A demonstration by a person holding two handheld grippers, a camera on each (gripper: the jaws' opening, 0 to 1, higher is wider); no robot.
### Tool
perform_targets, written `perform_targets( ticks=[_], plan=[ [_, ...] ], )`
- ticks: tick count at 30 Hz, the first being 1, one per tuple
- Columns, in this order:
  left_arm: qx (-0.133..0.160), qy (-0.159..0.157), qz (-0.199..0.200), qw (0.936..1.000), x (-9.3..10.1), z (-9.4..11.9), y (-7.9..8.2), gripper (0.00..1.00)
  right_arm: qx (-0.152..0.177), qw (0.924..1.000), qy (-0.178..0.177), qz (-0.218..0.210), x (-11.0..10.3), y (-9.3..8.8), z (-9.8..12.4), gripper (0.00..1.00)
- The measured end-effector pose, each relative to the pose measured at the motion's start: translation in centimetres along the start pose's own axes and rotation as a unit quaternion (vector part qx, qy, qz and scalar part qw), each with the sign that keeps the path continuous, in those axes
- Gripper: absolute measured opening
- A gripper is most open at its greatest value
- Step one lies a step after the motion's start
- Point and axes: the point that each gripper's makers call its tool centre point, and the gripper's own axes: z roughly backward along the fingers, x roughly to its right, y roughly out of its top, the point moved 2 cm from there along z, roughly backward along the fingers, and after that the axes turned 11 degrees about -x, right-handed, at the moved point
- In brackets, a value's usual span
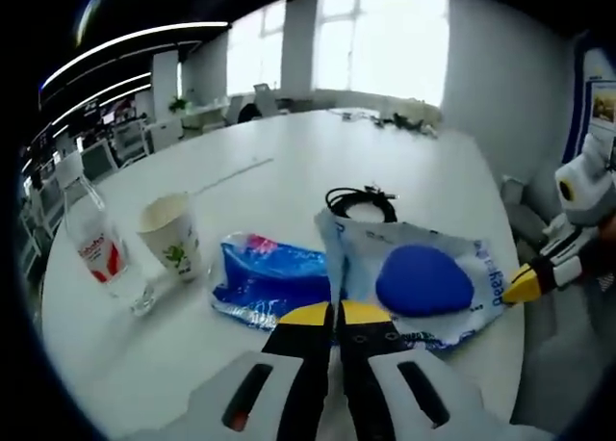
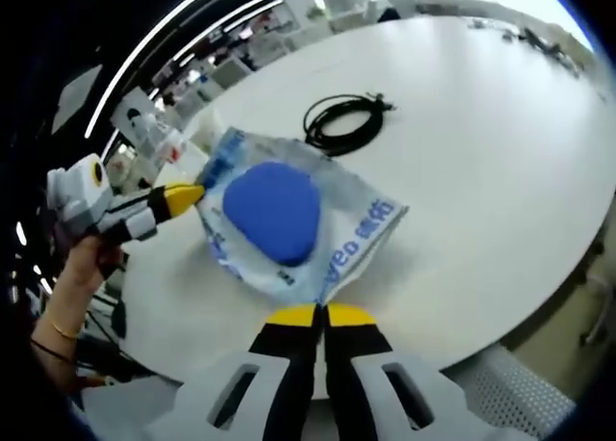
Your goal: Arrange the tabletop items into an orderly group along one side of the table until the central work area is clear of visible clutter.
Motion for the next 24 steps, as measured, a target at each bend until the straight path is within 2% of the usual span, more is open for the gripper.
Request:
perform_targets(
  ticks=[7,9,11,13,17,24],
  plan=[
    [0.001,0.007,-0.014,0.9999,0.4,0.8,0.2,0.01,0.002,0.9998,0.0,0.021,0.0,0.5,0.9,0.0],
    [-0.006,0.015,-0.02,0.9997,0.3,0.9,0.1,0.01,-0.004,0.9981,-0.001,0.062,-0.1,0.7,1.1,0.0],
    [-0.013,0.02,-0.026,0.9994,0.3,0.9,0.0,0.01,0.012,0.996,-0.014,0.087,-0.1,1.5,1.5,0.0],
    [-0.016,0.024,-0.028,0.9992,0.2,0.9,-0.1,0.01,0.015,0.9958,-0.016,0.089,-0.4,1.8,1.8,0.0],
    [-0.001,0.025,-0.021,0.9995,0.2,1.4,0.4,0.01,0.02,0.9927,-0.025,0.116,-0.3,2.7,2.4,0.0],
    [0.012,0.032,-0.004,0.9994,0.0,2.0,0.9,0.01,0.018,0.9915,-0.013,0.129,-0.1,4.4,3.1,0.0]
  ],
)
